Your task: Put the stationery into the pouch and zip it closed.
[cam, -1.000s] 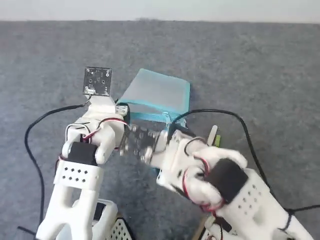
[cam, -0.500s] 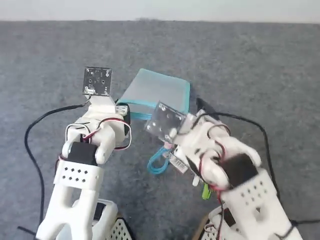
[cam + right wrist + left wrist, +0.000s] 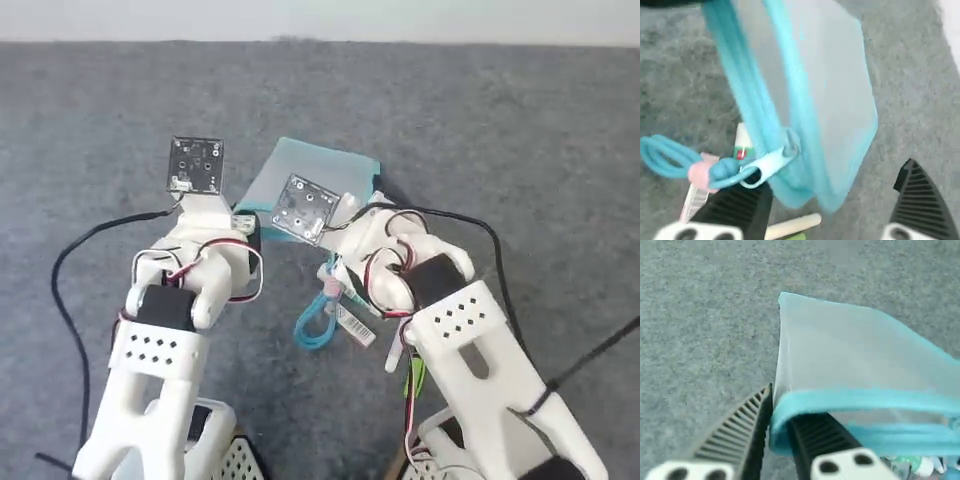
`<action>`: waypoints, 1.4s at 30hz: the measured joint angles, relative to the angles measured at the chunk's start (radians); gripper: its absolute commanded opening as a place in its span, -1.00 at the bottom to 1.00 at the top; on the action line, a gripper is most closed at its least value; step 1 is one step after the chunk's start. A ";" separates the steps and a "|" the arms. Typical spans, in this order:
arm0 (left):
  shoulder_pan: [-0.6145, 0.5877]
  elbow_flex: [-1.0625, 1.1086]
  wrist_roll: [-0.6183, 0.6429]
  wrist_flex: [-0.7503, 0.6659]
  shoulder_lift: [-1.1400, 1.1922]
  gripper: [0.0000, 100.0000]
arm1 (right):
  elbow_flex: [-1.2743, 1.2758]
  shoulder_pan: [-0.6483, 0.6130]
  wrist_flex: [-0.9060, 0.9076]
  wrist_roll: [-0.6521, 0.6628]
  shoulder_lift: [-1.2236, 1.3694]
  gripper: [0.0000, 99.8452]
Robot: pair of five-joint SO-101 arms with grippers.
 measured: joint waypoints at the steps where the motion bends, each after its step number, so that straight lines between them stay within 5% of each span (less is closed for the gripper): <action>1: 0.008 0.005 0.000 0.000 0.000 -0.97 | 0.000 0.000 -0.011 0.000 0.000 -0.46; 6: 0.051 0.006 0.000 -0.003 0.000 -0.97 | 0.000 0.003 -0.034 0.000 0.005 -1.00; 11: 0.060 0.006 0.005 -0.003 0.000 -0.93 | 0.000 0.023 -0.044 0.002 0.005 -0.98; 19: 0.061 0.006 0.008 -0.005 0.000 -0.49 | -0.002 0.114 -0.075 0.003 0.061 -0.99; 34: 0.063 -0.043 -0.100 0.127 0.002 -0.49 | -0.331 0.341 -0.046 -0.066 0.462 -0.99; 42: 0.074 0.086 -0.094 -0.043 0.002 -0.49 | -0.534 0.440 0.094 -0.008 0.508 -0.99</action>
